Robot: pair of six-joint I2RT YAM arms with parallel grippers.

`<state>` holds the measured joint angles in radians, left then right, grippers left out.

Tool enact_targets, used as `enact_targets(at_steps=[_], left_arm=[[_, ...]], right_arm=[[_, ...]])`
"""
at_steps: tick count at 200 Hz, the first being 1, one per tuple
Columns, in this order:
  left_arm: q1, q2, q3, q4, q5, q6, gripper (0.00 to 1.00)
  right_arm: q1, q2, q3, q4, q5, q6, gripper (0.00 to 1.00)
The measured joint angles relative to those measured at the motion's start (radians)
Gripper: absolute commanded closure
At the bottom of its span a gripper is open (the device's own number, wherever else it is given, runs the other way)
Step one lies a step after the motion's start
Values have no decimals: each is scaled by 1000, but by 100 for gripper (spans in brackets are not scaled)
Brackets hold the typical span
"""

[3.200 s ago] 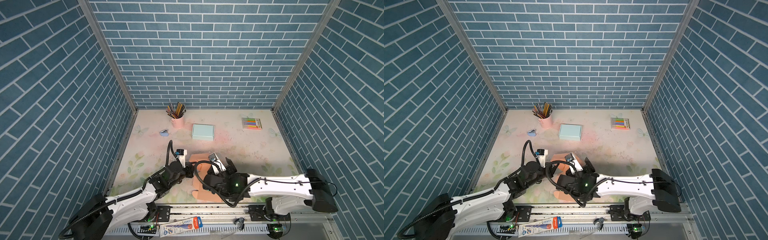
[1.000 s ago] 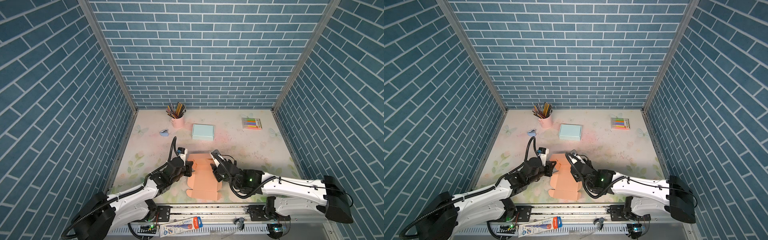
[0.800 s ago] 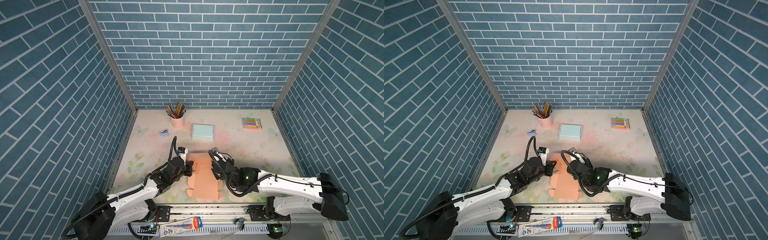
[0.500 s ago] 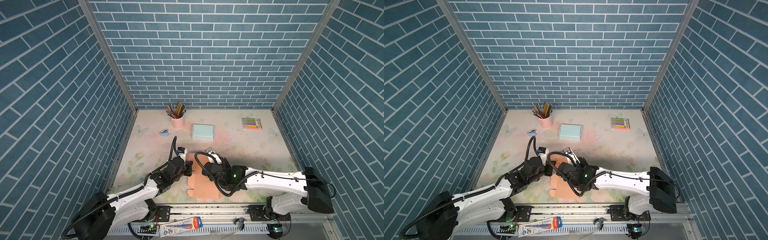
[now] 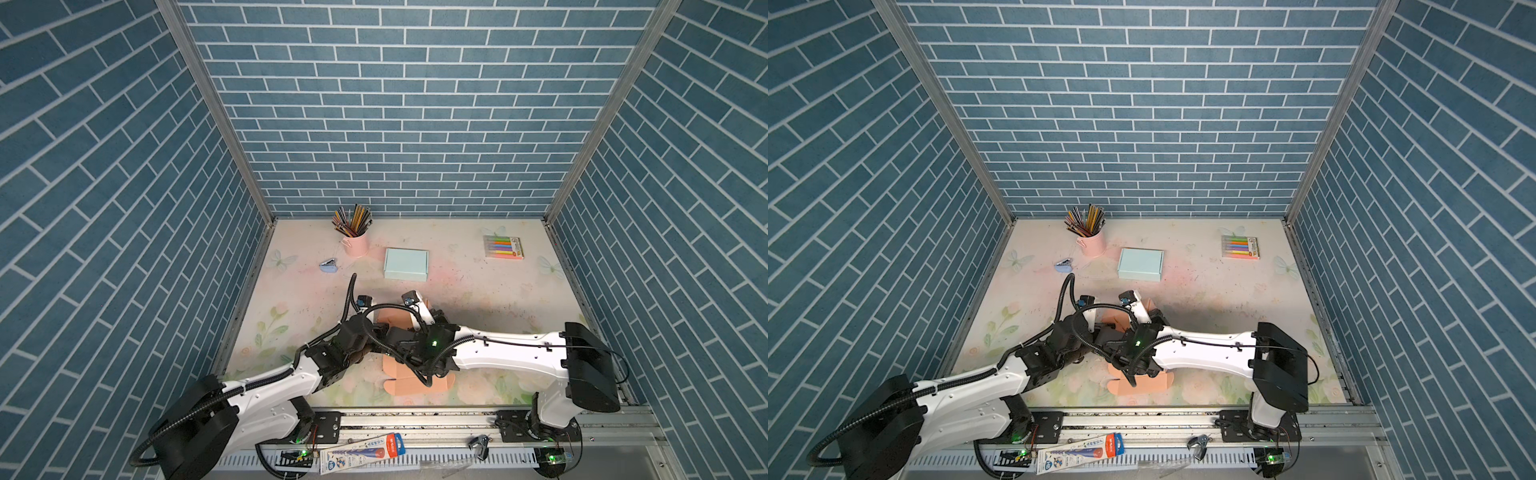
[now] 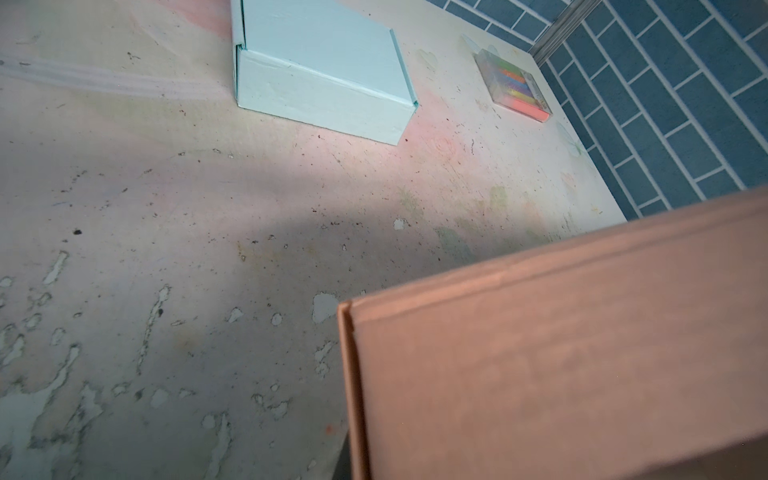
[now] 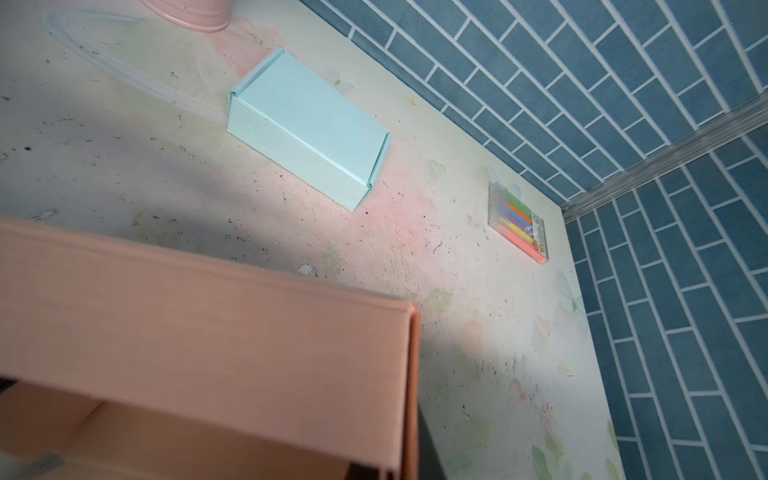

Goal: Fold the paper box

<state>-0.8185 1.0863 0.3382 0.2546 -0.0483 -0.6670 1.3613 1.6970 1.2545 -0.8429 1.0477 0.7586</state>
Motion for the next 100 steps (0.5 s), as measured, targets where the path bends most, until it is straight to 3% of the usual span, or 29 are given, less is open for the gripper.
enact_targets(at_steps=[33,61,100], left_arm=[[-7,6,-2,16,5,-19,95],[-12,6,-16,56,5,-39,95],[-24,6,-34,97,-1,-68,95]], right_arm=[[13,45,25,-101,39,100,88],[22,39,24,-107,49,108,82],[41,46,28,-142,74,140,85]])
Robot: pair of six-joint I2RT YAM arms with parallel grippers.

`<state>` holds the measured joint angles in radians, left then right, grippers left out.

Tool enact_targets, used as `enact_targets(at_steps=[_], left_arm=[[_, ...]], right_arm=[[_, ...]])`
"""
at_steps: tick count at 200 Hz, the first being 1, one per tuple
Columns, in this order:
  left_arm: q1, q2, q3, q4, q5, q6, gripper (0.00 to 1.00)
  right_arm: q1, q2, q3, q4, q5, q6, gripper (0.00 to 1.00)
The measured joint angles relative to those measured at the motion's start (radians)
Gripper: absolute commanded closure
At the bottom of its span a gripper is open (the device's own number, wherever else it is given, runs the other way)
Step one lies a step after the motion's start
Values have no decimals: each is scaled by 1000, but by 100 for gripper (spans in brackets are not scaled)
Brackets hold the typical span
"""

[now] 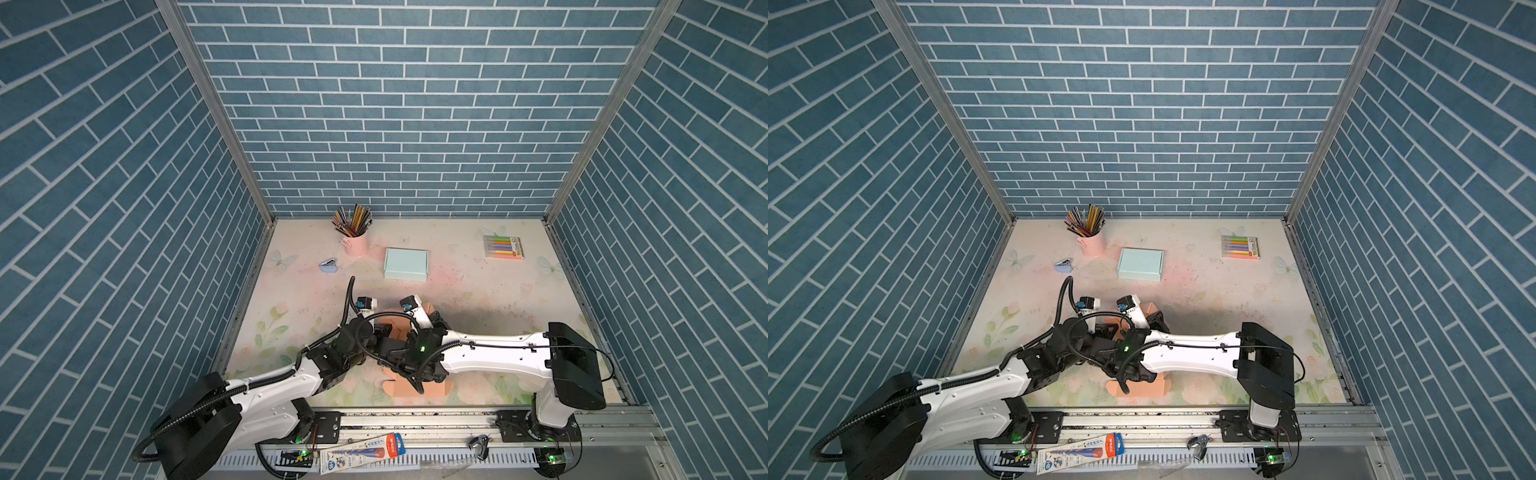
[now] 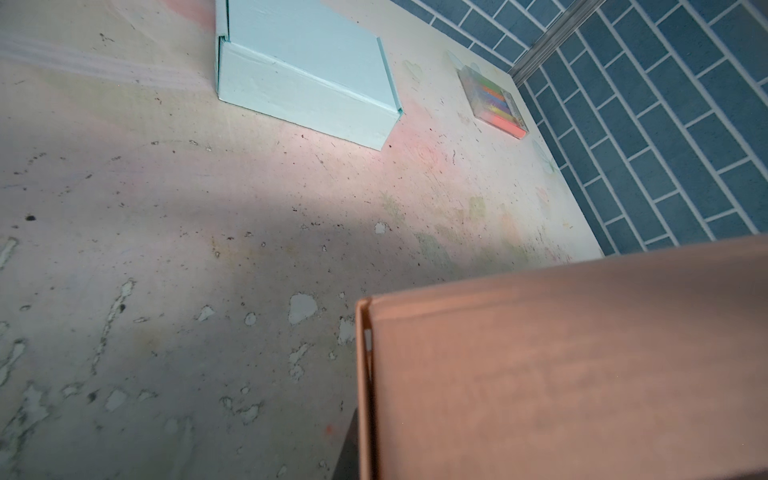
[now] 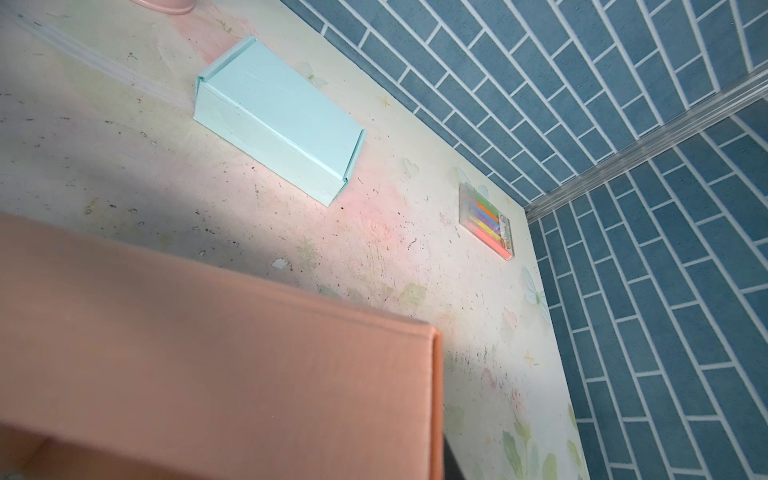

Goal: Fold the paper box

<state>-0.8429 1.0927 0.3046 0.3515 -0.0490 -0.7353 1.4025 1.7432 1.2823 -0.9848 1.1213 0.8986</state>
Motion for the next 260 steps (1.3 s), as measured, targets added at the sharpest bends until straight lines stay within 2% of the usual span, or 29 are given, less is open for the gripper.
enact_targets(at_steps=[29,50,148,168,179,187,203,228,260], left_arm=[[-9,2,-9,8,-7,-22,95],[-16,13,-9,24,-13,-37,95],[-27,33,-9,73,-26,-42,95],[-27,45,-8,74,-40,-39,95],[-27,54,-8,72,-45,-35,95],[-25,60,-8,72,-47,-32,95],[-18,63,-8,68,-50,-14,95],[-8,61,-8,61,-60,33,95],[-6,47,-8,45,-70,137,94]], right_arm=[[7,18,14,-33,26,67,94],[7,18,14,-44,32,97,93],[66,16,15,-106,45,183,47],[85,-7,11,-72,31,159,41],[96,-44,-8,-19,11,120,34],[105,-90,-36,33,-11,85,23],[113,-208,-111,150,-68,4,13],[118,-392,-200,304,-163,-108,10],[97,-543,-247,452,-299,-207,8]])
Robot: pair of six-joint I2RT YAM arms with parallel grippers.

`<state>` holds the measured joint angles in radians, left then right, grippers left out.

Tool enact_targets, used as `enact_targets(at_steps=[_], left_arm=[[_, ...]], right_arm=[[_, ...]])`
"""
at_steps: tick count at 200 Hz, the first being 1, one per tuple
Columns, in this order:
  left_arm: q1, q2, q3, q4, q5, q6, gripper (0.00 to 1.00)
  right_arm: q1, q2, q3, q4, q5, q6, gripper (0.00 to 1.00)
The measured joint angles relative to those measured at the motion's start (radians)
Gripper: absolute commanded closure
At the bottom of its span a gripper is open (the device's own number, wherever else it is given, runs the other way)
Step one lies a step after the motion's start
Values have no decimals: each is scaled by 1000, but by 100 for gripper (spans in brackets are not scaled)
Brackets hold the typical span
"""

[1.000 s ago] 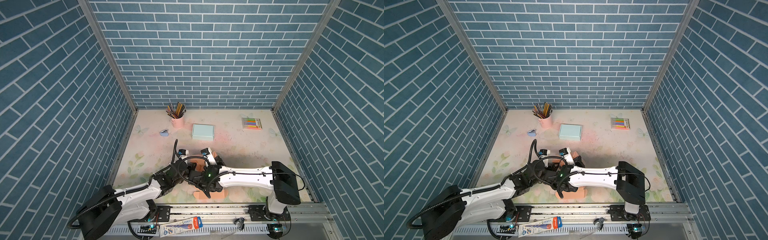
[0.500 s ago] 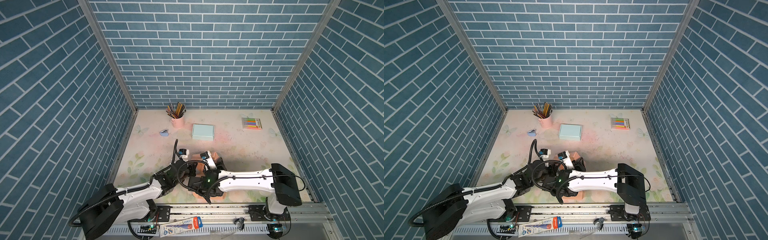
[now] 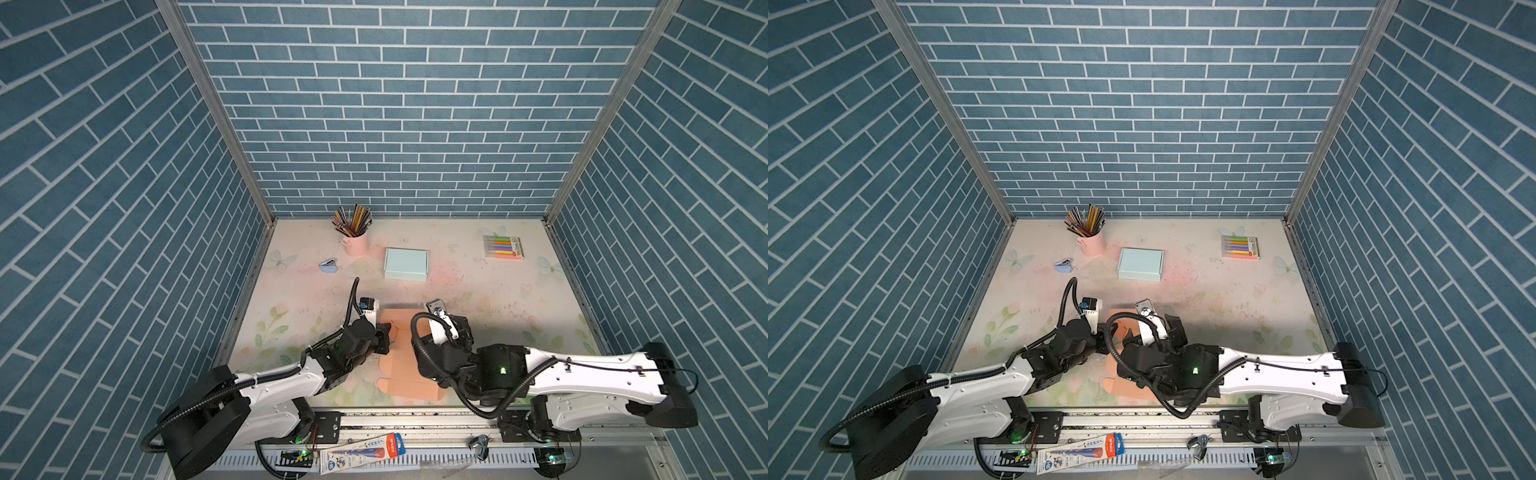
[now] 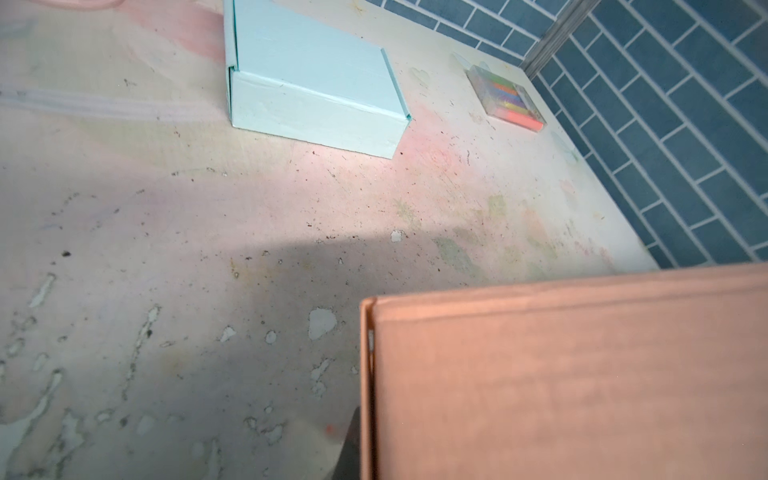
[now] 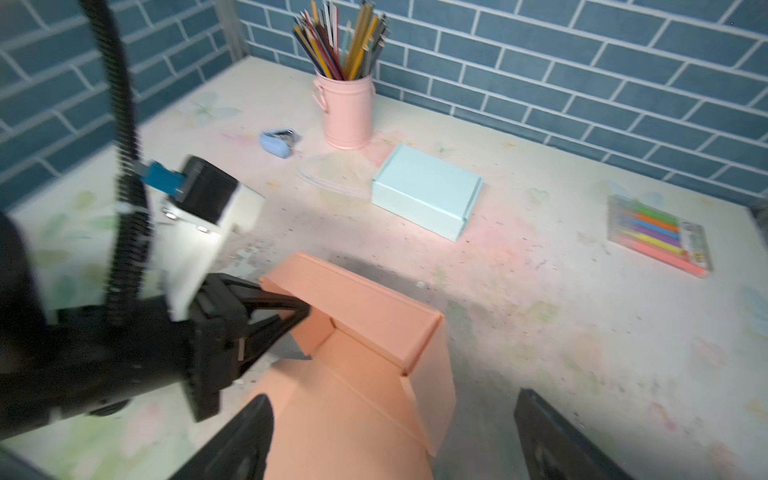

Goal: Fold the paper box

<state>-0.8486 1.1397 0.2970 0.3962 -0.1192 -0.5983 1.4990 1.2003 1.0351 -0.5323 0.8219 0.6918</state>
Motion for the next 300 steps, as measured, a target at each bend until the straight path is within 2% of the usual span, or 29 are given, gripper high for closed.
enact_targets(at_steps=[19,57,104,141,210,251,300], left_arm=[[0,-10,0,-2,4,69,94],[0,-13,0,6,34,167,93],[0,53,4,29,69,240,93],[0,89,7,47,76,277,92],[-2,175,7,126,71,327,91],[-3,229,13,196,57,340,90],[-6,247,13,216,53,343,85]], right_arm=[[-72,-86,-64,105,-131,-47,8],[-294,-196,-213,240,-397,-94,7],[-446,-143,-256,321,-639,-168,7],[-504,-43,-257,367,-766,-218,6],[-523,101,-257,420,-906,-256,6],[-523,173,-251,412,-919,-275,8],[-525,183,-249,404,-917,-282,12]])
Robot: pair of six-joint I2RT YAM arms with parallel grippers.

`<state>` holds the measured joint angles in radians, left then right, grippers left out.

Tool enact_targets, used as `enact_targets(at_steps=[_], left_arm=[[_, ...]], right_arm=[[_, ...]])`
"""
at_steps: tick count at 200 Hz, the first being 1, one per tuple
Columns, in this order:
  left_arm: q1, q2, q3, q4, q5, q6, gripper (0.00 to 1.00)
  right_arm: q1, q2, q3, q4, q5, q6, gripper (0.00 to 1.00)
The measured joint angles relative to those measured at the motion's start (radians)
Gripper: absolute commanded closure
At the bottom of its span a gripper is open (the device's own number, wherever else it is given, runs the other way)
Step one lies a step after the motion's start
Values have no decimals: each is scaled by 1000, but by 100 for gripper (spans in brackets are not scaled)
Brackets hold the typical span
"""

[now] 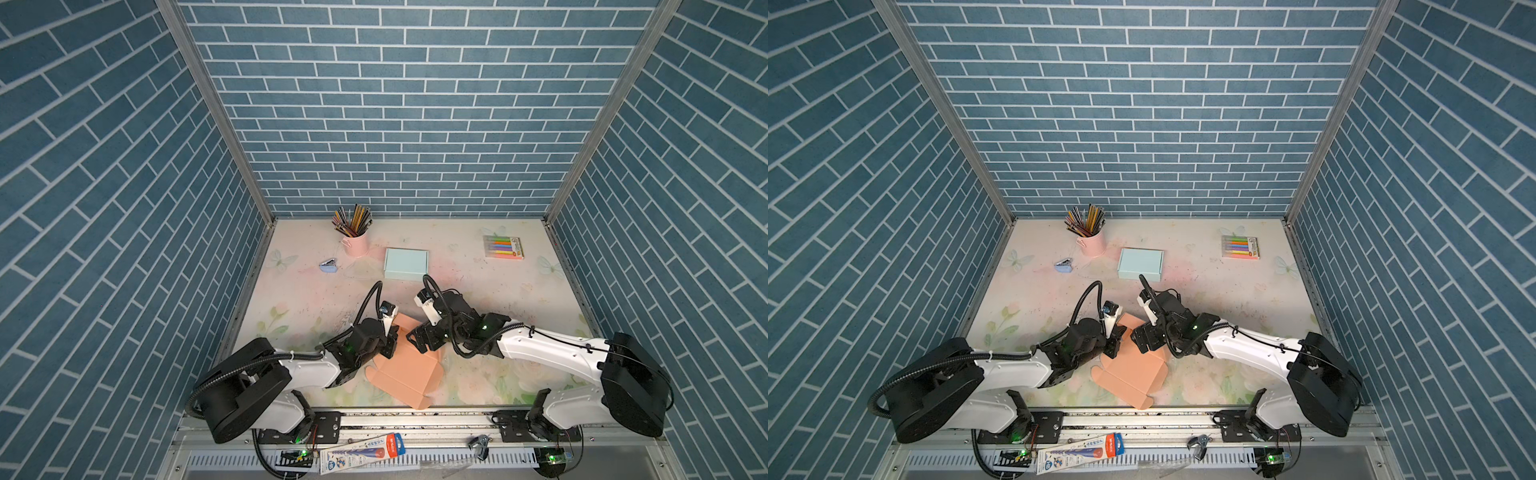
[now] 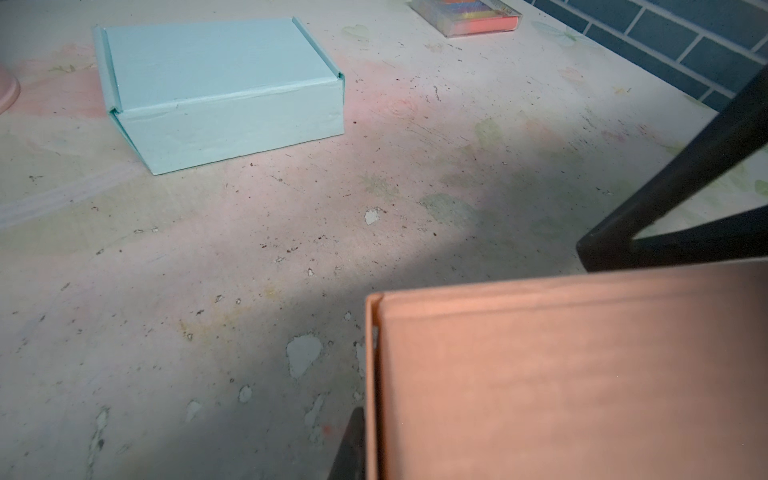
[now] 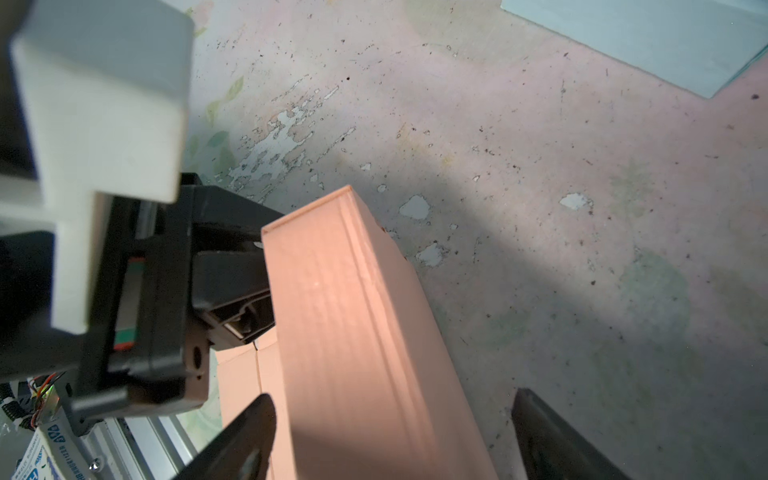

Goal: Fold the paper box

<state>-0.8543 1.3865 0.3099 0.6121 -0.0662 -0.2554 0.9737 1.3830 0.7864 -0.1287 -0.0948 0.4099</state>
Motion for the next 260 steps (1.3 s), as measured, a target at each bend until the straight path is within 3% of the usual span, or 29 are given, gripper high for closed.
enact_targets(at_steps=[63,120,178,227,260], left_arm=[[-3,-8,0,-2,0,-1,78],[-6,-10,-3,2,-1,2,78],[-6,43,9,42,-1,15,86],[-6,50,9,52,-1,30,96],[-6,51,9,55,-7,33,98]], right_arm=[[-10,0,0,-2,5,-2,19],[-16,3,0,0,3,-17,34],[-17,25,0,8,-35,-26,46],[-24,24,-8,44,-88,-24,49],[-28,16,-33,74,-114,-21,51]])
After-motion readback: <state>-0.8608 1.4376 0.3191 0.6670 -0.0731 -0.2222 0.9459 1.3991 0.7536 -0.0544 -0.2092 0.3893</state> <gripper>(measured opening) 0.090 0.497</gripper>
